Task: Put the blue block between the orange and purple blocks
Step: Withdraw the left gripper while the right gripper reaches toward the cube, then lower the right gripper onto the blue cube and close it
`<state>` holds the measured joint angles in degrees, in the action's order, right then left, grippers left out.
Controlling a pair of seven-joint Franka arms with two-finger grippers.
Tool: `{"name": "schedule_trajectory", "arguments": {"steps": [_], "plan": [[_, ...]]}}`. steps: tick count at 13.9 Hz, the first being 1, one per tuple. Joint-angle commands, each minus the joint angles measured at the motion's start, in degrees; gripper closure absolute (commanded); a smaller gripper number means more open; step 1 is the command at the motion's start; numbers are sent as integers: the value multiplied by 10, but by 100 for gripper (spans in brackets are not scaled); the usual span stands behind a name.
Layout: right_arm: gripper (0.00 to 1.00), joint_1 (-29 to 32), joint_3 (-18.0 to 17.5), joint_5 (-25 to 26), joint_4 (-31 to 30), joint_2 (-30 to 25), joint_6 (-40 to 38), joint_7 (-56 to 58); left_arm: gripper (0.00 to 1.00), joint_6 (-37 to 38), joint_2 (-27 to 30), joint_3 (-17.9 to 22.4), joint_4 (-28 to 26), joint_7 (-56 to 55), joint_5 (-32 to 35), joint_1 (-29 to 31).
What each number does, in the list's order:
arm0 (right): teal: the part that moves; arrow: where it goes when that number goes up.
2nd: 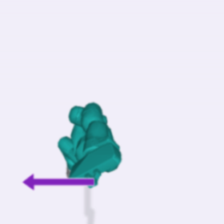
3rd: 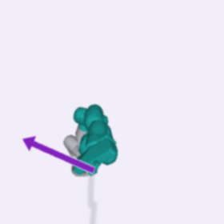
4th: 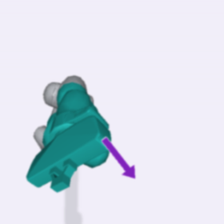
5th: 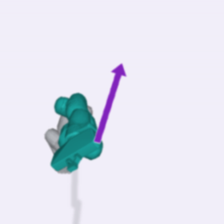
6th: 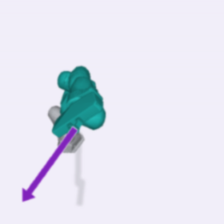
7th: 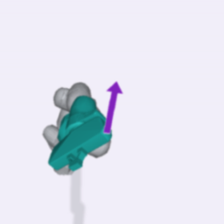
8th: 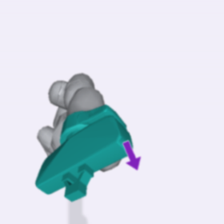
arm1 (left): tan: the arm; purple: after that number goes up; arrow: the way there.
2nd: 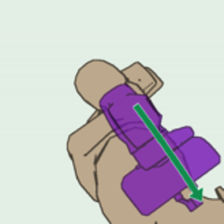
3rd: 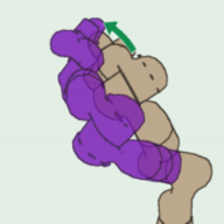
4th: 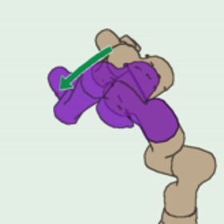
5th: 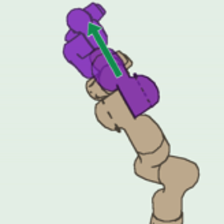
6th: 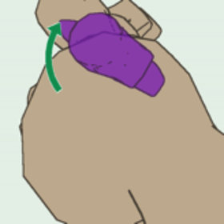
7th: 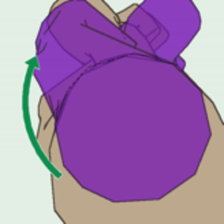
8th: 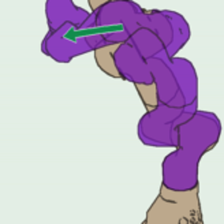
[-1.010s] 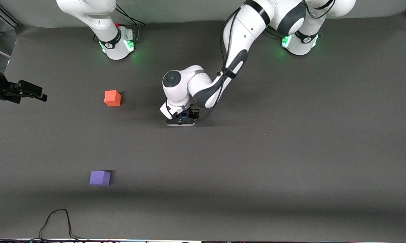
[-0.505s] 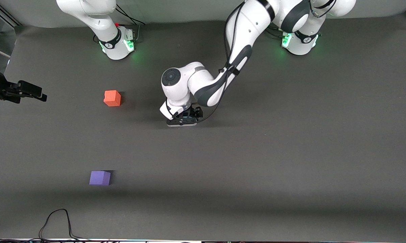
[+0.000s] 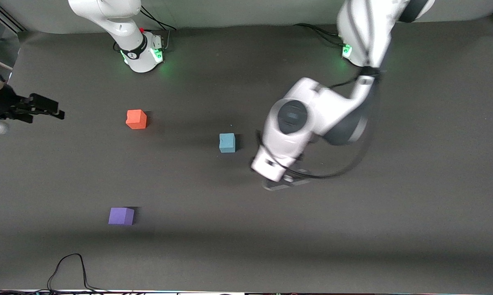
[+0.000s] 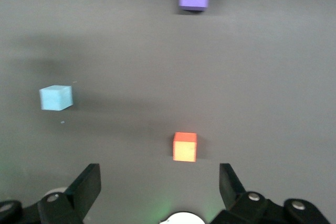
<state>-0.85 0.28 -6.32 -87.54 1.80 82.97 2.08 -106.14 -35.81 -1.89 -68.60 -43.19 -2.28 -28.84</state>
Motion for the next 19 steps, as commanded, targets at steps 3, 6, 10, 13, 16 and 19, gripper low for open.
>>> {"name": "schedule_trajectory", "arguments": {"steps": [3,6,10,13,16,19], "plan": [[0,-183,2,-12,26,-2,-4,-217,0,-1,193,-2,-251,195,-7,128],[0,-310,2,-34,75,35,13,-411,0,39,248,-1,-287,371,-4,239],[0,-369,2,-32,55,58,41,-429,0,75,281,0,-295,513,2,319],[0,-372,2,-33,-4,72,116,-421,0,112,327,0,-290,521,18,332],[0,-384,2,-27,-94,94,226,-383,0,169,344,-2,-252,514,18,330],[0,-397,2,4,-183,131,368,-375,0,201,342,-5,-215,508,18,325]]}}
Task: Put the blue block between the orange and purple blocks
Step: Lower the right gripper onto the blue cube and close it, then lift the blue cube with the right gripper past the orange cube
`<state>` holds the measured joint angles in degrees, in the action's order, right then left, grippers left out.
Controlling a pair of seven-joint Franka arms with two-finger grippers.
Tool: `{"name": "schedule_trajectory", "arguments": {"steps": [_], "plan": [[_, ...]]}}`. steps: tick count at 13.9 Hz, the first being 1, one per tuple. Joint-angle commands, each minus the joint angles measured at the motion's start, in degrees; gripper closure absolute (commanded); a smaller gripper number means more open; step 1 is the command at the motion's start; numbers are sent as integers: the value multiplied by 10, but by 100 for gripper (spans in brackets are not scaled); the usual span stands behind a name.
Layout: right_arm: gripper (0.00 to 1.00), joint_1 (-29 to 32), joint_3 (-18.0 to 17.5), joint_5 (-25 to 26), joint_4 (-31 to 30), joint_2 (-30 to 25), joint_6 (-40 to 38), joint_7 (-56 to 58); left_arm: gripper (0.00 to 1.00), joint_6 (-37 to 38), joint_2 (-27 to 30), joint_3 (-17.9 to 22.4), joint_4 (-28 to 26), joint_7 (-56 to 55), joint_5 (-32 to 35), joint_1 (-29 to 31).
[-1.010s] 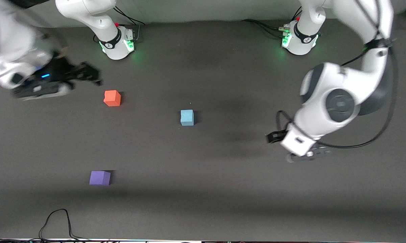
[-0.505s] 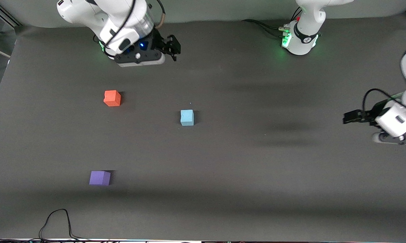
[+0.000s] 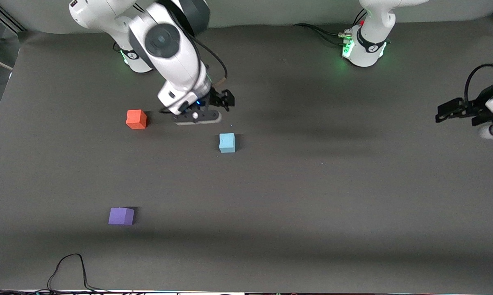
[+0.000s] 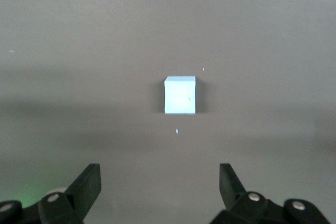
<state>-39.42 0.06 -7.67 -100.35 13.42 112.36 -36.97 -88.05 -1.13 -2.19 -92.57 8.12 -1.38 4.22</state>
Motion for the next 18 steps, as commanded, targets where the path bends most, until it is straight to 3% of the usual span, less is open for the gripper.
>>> {"name": "schedule_trajectory", "arguments": {"steps": [1,4,7,14,16,18], "plan": [[0,-21,5,27,-70,35,113,15,0,17,-4,0,25,-8,9,-12],[0,-32,6,72,-99,82,187,9,0,4,-6,35,23,-27,16,-68],[0,-39,7,84,-139,119,283,9,0,3,-8,43,22,-19,19,-73],[0,-41,12,91,-138,180,354,6,0,-9,-10,41,20,-36,18,-72],[5,-40,12,91,-138,187,367,-1,0,-17,-10,38,20,-71,18,-77],[32,-36,13,91,-137,187,367,-4,0,-16,-9,37,18,-71,17,-78]]}}
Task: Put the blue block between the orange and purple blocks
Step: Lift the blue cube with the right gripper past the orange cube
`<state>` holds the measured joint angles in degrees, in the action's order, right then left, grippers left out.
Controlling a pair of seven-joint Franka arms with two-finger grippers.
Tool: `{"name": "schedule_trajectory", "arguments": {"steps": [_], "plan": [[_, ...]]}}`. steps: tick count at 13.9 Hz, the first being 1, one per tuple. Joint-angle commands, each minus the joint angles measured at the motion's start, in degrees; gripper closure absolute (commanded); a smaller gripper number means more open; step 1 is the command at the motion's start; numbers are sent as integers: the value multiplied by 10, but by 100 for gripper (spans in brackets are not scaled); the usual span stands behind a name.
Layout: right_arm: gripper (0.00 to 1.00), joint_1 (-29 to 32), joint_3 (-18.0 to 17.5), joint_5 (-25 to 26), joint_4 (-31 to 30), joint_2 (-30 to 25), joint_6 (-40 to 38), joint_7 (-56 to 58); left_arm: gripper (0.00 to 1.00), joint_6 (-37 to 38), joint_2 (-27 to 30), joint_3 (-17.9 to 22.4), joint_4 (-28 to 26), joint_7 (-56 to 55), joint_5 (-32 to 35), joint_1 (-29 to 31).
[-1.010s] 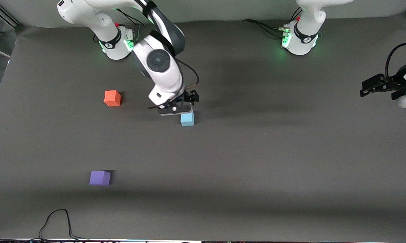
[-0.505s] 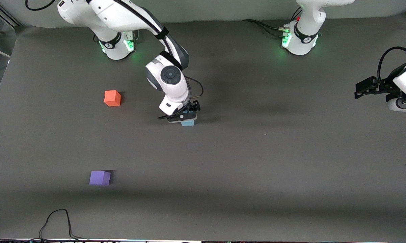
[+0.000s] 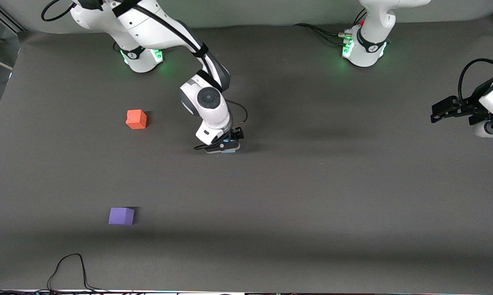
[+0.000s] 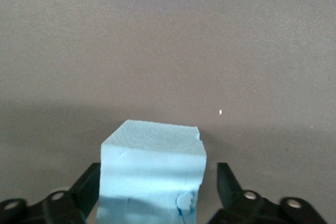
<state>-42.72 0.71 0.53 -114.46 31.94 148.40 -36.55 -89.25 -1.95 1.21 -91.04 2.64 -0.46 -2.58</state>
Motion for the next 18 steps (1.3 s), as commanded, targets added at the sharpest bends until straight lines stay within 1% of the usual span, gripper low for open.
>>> {"name": "schedule_trajectory", "arguments": {"steps": [1,2,4,5,7,9,10,12,13,14,15,16,17,18], "plan": [[46,-1,6,8,4,1,6,-8,0,-2,-1,3,3,-14,8,-10],[52,1,7,8,4,-4,3,-8,0,0,0,3,3,-12,7,-11],[56,3,18,7,4,-23,-2,-7,0,5,2,4,3,-7,8,-13],[56,3,19,7,6,-39,-26,-5,0,6,3,4,2,-7,9,-13],[58,4,25,4,26,-82,-105,-1,0,7,4,4,2,-8,9,-13],[60,7,30,-1,49,-138,-194,3,0,7,4,3,2,-8,9,-15],[60,17,31,-19,68,-167,-243,11,0,7,4,4,2,-8,9,-14],[60,25,39,-71,113,-217,-337,52,0,7,4,4,2,-7,11,-14],[60,27,58,-77,142,-233,-384,58,0,6,3,4,2,-7,13,-15],[60,27,68,-78,174,-240,-429,67,0,7,4,3,2,-7,16,-15],[60,28,75,-79,213,-241,-475,85,0,7,4,0,2,-7,16,-16],[60,30,92,-80,245,-240,-515,102,0,7,3,-1,2,-7,17,-17],[60,30,109,-84,259,-240,-535,121,0,7,3,-1,2,-7,16,-17],[60,31,130,-98,258,-243,-540,152,0,7,4,-1,2,-6,16,-16]]}}
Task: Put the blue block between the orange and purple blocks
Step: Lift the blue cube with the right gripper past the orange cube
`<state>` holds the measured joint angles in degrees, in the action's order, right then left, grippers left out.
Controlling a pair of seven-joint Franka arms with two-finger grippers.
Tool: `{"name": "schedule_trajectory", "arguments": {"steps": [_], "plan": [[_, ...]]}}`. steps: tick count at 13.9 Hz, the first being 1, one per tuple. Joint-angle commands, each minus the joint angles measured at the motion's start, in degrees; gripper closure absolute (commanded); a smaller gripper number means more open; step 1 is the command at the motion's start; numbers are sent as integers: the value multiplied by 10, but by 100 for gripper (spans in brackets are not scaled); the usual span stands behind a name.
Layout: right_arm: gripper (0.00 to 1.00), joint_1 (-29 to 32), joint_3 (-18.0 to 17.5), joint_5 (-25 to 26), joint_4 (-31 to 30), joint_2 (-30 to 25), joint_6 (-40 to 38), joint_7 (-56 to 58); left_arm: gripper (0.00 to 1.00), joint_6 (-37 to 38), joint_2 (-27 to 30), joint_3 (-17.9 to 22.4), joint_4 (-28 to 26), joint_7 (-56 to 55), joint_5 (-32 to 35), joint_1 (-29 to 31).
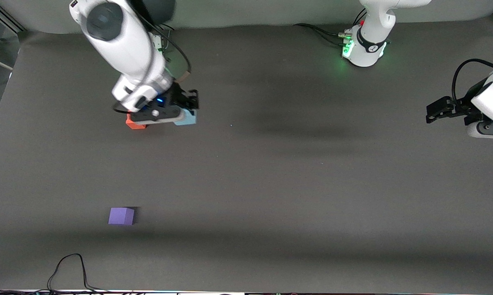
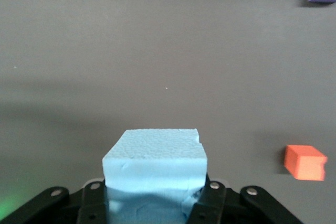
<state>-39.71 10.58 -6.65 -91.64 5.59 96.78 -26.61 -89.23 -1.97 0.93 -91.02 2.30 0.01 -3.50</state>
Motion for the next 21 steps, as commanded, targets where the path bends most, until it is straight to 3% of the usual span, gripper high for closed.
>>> {"name": "schedule_trajectory", "arguments": {"steps": [1,5,8,12,17,18,19,21], "plan": [[60,-1,57,-35,24,17,-25,85,0,9,4,2,3,-4,11,-7],[60,-2,175,-34,-13,12,-46,272,0,8,3,2,7,-4,11,-7],[60,-3,256,-15,-21,9,-61,347,0,7,3,2,8,-4,11,-7],[59,-4,294,-13,-23,9,-62,383,0,6,1,3,8,-12,11,-6],[59,0,296,1,-19,5,-56,386,0,8,2,3,6,-12,11,-6],[59,24,283,0,-14,5,-56,387,0,8,2,3,5,-12,11,-6],[58,64,243,-1,-10,5,-58,387,0,8,2,3,5,-12,11,-7],[57,189,121,0,-11,1,-60,387,0,7,2,3,5,-12,11,-7]]}}
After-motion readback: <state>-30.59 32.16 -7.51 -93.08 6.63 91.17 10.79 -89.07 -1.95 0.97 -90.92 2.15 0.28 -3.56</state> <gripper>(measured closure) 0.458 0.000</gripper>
